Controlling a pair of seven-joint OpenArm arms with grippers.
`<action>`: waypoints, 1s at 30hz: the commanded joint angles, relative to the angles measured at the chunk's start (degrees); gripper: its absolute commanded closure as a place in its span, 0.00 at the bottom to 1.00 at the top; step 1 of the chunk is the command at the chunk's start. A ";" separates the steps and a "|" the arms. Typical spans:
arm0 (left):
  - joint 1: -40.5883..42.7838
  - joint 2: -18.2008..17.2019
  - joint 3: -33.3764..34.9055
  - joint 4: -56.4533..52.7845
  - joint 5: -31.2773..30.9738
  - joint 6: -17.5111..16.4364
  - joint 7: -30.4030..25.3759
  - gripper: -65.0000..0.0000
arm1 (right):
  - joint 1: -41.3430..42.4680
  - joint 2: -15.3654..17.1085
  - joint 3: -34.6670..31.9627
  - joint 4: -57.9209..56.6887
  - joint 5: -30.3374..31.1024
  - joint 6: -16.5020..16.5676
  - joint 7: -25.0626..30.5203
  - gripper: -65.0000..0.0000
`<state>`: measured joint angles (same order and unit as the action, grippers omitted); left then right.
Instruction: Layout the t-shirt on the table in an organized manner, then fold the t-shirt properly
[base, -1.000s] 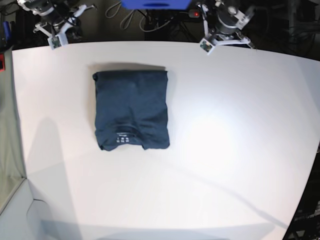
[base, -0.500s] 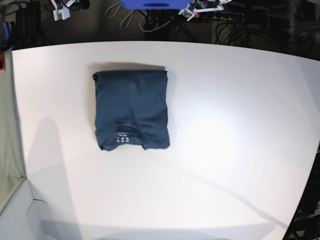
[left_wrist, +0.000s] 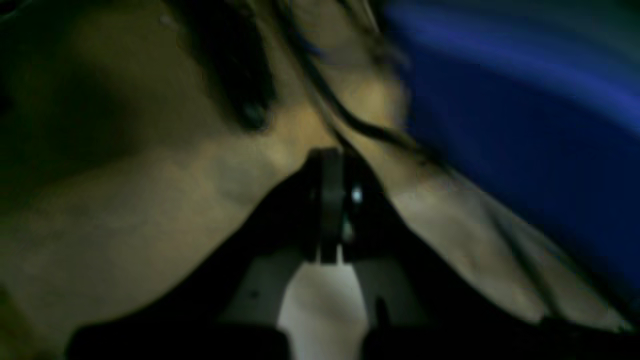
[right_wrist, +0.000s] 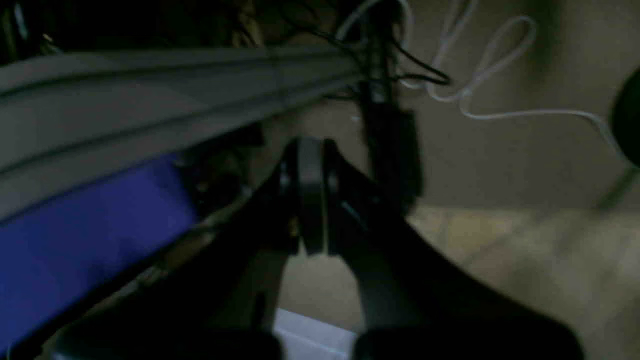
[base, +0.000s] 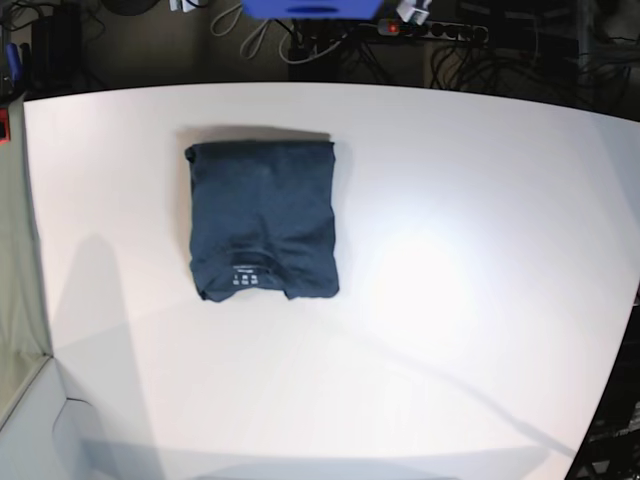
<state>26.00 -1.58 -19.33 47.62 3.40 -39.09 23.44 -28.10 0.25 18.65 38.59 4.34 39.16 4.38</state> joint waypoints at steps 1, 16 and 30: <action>0.07 -1.54 -0.40 1.40 3.06 3.35 0.25 1.00 | -0.34 -0.03 0.11 0.31 -0.69 0.84 0.94 1.00; 0.86 -2.15 -3.39 9.92 2.62 3.27 0.34 1.00 | 1.42 -1.44 0.64 0.05 -1.83 0.84 0.85 1.00; -1.52 -3.03 -7.44 10.10 2.71 -0.91 0.87 1.00 | 1.86 -2.58 0.38 0.05 -2.10 -6.32 1.29 1.00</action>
<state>23.35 -4.58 -26.59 57.34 6.33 -39.38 23.99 -25.43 -2.44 18.98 38.50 2.13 32.23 5.26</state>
